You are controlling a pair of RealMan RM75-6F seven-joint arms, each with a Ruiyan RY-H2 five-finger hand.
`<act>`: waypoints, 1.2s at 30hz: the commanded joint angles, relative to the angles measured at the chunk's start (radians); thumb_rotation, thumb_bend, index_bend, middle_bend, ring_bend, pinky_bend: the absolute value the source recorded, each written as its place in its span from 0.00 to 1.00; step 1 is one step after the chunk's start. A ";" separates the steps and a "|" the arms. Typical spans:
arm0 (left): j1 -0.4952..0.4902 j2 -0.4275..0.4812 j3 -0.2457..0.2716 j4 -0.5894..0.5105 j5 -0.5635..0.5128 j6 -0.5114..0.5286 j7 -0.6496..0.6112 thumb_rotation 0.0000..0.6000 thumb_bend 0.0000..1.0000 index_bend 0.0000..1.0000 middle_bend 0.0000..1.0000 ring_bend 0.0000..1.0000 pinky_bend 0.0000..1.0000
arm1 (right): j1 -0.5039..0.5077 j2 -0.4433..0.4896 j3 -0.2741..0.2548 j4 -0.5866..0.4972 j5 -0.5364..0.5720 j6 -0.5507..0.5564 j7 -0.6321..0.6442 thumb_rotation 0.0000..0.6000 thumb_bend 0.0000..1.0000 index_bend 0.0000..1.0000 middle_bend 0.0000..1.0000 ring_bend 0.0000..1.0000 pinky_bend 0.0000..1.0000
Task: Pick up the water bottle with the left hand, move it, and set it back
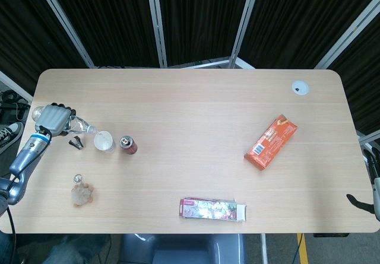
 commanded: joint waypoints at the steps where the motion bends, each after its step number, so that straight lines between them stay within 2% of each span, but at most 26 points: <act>1: -0.002 -0.001 -0.001 -0.003 0.000 0.003 0.005 1.00 0.41 0.53 0.43 0.33 0.38 | 0.000 0.000 0.000 0.000 0.002 0.000 0.000 1.00 0.00 0.00 0.00 0.00 0.00; 11: 0.002 0.004 -0.001 -0.009 -0.001 0.009 0.013 1.00 0.41 0.54 0.43 0.33 0.38 | 0.001 0.000 0.000 0.000 0.002 -0.002 -0.002 1.00 0.00 0.00 0.00 0.00 0.00; 15: 0.018 0.006 -0.006 -0.015 -0.003 0.044 -0.021 1.00 0.41 0.53 0.43 0.33 0.38 | -0.001 0.002 0.000 -0.001 0.003 0.001 0.003 1.00 0.00 0.00 0.00 0.00 0.00; 19: 0.035 0.012 -0.004 -0.023 -0.002 0.058 -0.122 1.00 0.41 0.53 0.43 0.33 0.38 | -0.002 0.004 0.000 -0.001 0.002 0.001 0.006 1.00 0.00 0.00 0.00 0.00 0.00; 23: 0.055 0.027 -0.012 -0.047 -0.005 0.079 -0.278 1.00 0.41 0.53 0.43 0.33 0.38 | -0.004 0.006 -0.004 -0.005 -0.009 0.005 0.008 1.00 0.00 0.00 0.00 0.00 0.00; 28: 0.062 0.049 -0.008 -0.070 0.012 0.110 -0.384 1.00 0.40 0.54 0.43 0.33 0.38 | -0.006 0.009 -0.005 -0.008 -0.015 0.011 0.012 1.00 0.00 0.00 0.00 0.00 0.00; 33: 0.070 0.095 -0.021 -0.163 0.025 0.173 -0.510 1.00 0.40 0.54 0.43 0.33 0.38 | -0.010 0.012 -0.006 -0.010 -0.022 0.017 0.021 1.00 0.00 0.00 0.00 0.00 0.00; 36: 0.074 0.134 -0.031 -0.257 0.037 0.221 -0.593 1.00 0.39 0.54 0.43 0.33 0.38 | -0.011 0.015 -0.007 -0.012 -0.027 0.021 0.026 1.00 0.00 0.00 0.00 0.00 0.00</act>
